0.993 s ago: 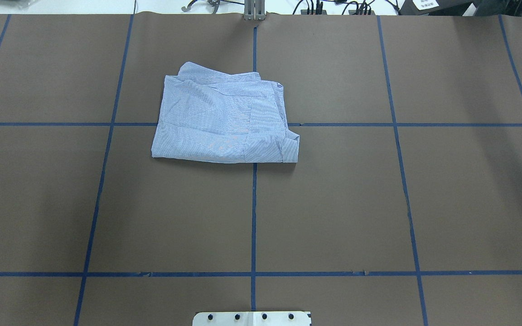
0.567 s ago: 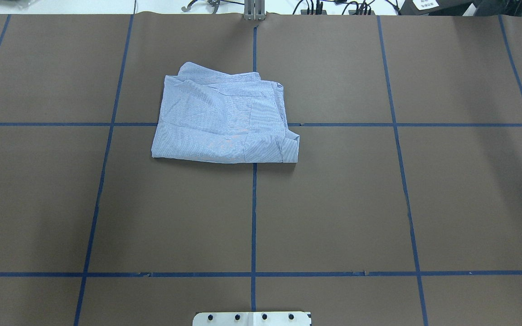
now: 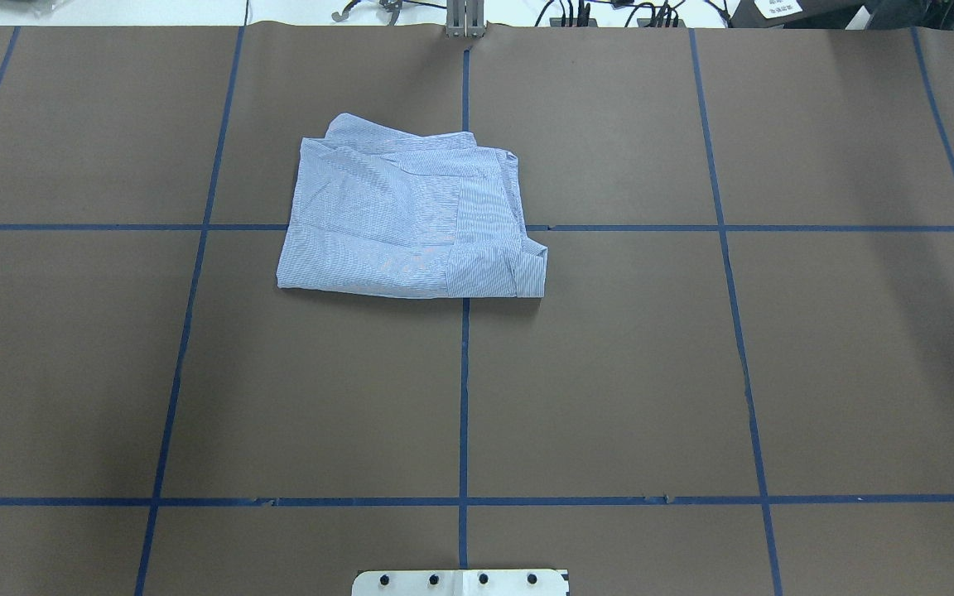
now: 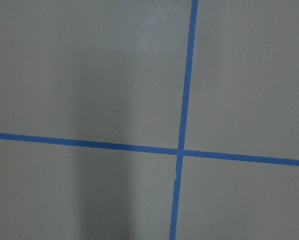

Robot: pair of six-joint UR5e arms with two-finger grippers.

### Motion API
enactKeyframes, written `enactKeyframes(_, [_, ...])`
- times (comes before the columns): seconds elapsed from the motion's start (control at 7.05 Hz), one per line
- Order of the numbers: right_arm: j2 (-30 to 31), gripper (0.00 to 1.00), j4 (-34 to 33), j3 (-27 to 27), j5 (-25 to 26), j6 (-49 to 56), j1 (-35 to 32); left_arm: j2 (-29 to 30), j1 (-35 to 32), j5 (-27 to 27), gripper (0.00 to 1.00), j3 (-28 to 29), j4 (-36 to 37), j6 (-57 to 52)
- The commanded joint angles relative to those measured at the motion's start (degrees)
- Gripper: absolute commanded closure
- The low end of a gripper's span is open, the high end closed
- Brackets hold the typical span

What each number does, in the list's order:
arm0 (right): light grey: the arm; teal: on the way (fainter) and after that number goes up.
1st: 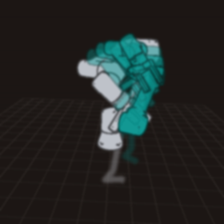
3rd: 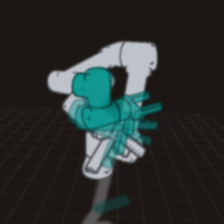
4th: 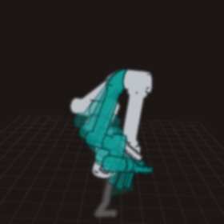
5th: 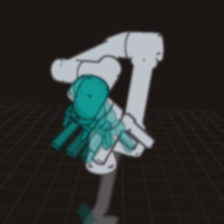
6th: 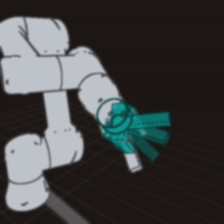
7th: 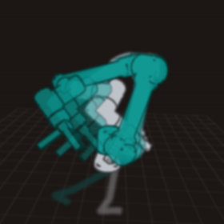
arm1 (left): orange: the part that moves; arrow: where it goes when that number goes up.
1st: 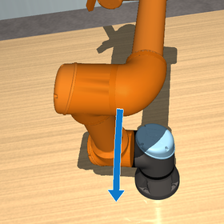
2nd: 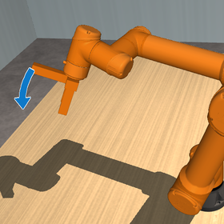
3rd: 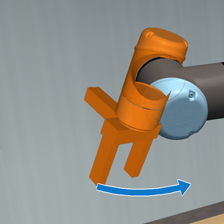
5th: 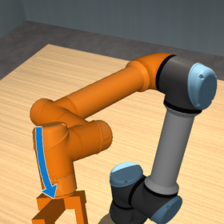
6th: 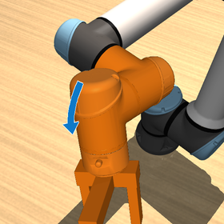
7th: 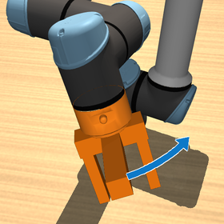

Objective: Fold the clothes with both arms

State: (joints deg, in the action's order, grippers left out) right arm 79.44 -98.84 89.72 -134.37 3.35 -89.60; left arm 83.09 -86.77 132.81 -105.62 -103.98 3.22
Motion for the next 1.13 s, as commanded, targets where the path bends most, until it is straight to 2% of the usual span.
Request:
enactKeyframes(0.0, [0.10, 0.00, 0.05, -0.07, -0.45, -0.10, -0.05, 0.23, 0.02, -0.01, 0.01, -0.45, -0.52, 0.04])
enactKeyframes(0.28, [0.18, 0.00, 0.05, -0.15, -0.54, -0.10, -0.05, 0.23, 0.02, 1.74, 0.01, -0.11, -0.61, -0.14])
enactKeyframes(0.99, [0.63, 0.00, 0.05, -0.15, -0.63, -0.01, -0.05, 0.23, 0.02, 1.93, 0.01, 0.59, -0.61, -0.05])
